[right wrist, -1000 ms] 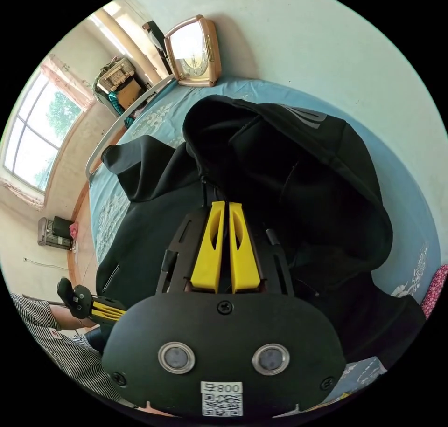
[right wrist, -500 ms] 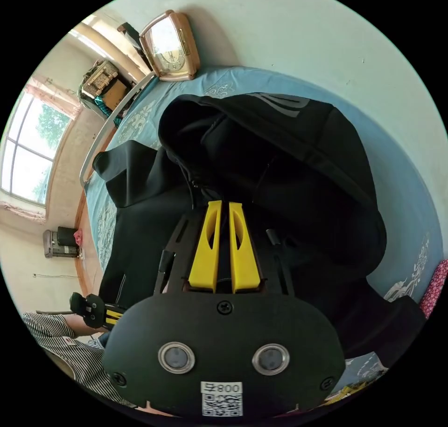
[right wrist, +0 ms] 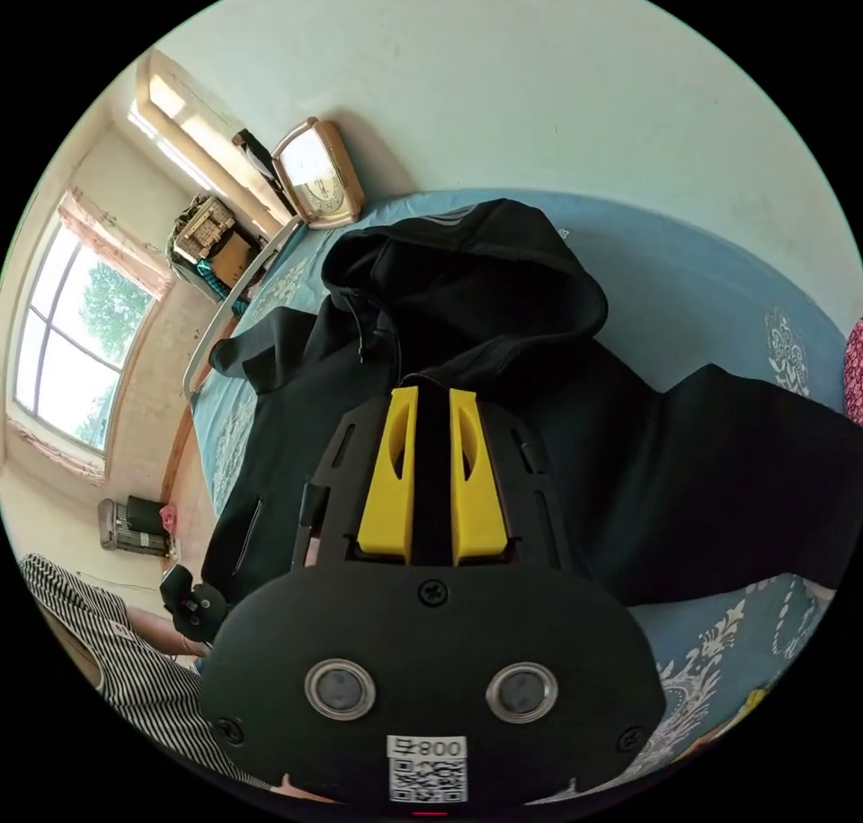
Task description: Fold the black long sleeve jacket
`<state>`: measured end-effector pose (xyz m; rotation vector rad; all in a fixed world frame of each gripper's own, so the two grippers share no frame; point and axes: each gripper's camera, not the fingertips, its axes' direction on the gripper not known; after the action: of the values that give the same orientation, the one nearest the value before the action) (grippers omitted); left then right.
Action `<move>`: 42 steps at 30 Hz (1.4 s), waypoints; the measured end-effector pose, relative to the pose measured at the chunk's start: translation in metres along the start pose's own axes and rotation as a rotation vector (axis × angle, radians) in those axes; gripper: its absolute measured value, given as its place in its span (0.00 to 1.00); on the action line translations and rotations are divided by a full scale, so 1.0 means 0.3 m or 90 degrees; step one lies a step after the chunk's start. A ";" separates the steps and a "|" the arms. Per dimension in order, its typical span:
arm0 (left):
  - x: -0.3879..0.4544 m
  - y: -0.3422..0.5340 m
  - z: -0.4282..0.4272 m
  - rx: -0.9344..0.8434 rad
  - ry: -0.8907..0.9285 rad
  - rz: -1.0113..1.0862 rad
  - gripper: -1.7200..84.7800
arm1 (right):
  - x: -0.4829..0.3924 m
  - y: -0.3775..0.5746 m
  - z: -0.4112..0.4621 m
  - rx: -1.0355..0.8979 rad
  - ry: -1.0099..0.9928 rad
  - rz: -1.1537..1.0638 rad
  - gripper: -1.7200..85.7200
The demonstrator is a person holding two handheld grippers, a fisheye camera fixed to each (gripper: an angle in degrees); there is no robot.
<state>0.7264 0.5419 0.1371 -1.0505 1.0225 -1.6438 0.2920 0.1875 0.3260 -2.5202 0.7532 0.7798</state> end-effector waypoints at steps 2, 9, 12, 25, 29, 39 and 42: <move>-0.003 0.006 0.019 -0.003 0.009 -0.003 0.12 | 0.008 0.007 0.037 -0.001 -0.006 0.010 0.11; -0.053 0.048 0.048 -0.004 0.029 -0.010 0.11 | 0.138 0.120 0.099 0.057 -0.088 0.104 0.12; -0.064 0.072 0.055 -0.003 0.027 -0.007 0.10 | 0.196 0.208 0.083 0.115 -0.121 0.143 0.13; -0.159 0.191 0.072 0.000 0.042 -0.019 0.06 | 0.415 0.187 0.423 0.075 -0.212 0.254 0.11; -0.181 0.236 0.067 0.008 0.051 -0.021 0.05 | 0.459 0.187 0.523 0.059 -0.263 0.260 0.08; -0.224 0.444 -0.129 0.124 0.120 -0.017 0.03 | 0.346 0.137 0.570 0.098 -0.319 0.156 0.05; -0.265 0.514 -0.221 0.165 0.121 -0.038 0.03 | 0.312 0.081 0.609 0.115 -0.319 0.143 0.05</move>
<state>0.7207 0.5904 -0.0421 -0.7708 0.8758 -1.8945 0.2709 0.2260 0.1241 -1.9781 0.8834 1.2904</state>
